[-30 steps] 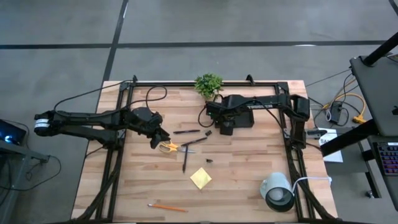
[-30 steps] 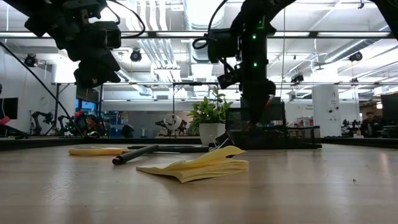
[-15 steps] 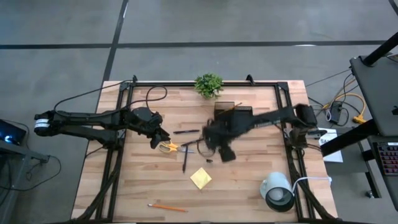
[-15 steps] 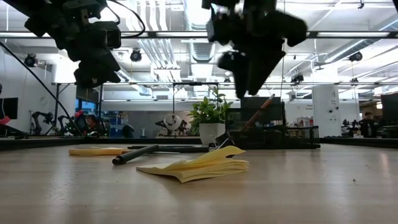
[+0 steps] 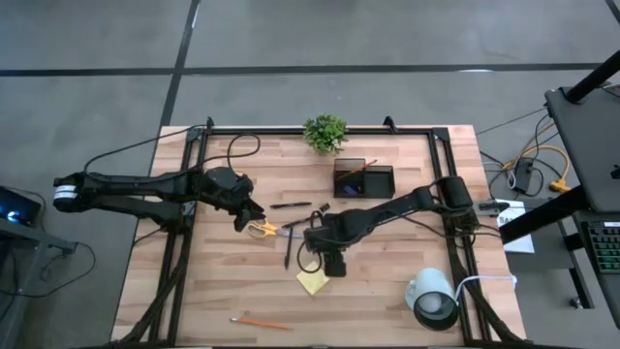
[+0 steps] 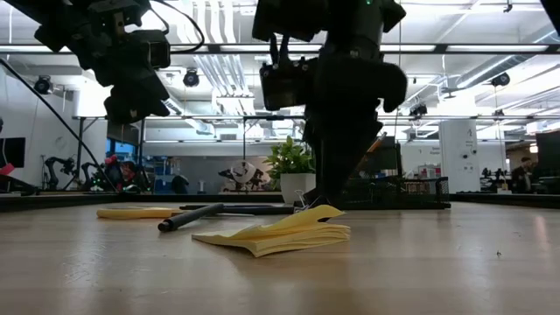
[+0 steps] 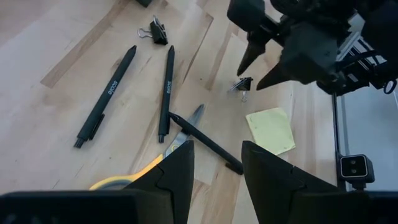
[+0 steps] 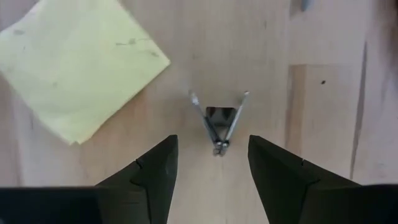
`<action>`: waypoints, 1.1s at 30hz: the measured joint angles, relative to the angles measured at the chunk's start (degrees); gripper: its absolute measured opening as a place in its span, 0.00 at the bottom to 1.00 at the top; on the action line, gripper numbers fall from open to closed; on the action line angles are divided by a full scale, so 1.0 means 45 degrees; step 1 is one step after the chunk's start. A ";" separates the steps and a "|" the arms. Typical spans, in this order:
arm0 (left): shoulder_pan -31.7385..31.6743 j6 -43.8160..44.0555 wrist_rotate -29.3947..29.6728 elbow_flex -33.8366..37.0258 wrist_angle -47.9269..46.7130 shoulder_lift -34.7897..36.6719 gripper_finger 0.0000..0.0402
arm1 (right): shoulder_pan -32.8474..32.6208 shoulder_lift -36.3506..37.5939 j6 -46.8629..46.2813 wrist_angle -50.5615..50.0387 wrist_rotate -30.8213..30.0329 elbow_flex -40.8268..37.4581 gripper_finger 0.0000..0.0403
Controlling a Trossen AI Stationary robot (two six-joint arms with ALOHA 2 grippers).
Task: Pick and place office supplies into organizer
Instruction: Put the bottom black binder clip into the desk organizer
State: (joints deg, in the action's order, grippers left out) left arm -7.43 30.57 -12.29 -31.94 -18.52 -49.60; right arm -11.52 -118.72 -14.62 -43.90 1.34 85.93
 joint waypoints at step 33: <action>0.0001 -0.0277 -0.0007 -0.0010 0.1007 0.0000 0.29 | 0.0387 0.2444 -0.3314 0.0208 -0.3139 0.0579 0.03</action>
State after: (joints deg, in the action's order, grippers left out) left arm -7.42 29.32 -12.33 -31.99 -13.99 -49.60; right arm -9.78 -107.72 -29.53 -42.96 -12.78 88.53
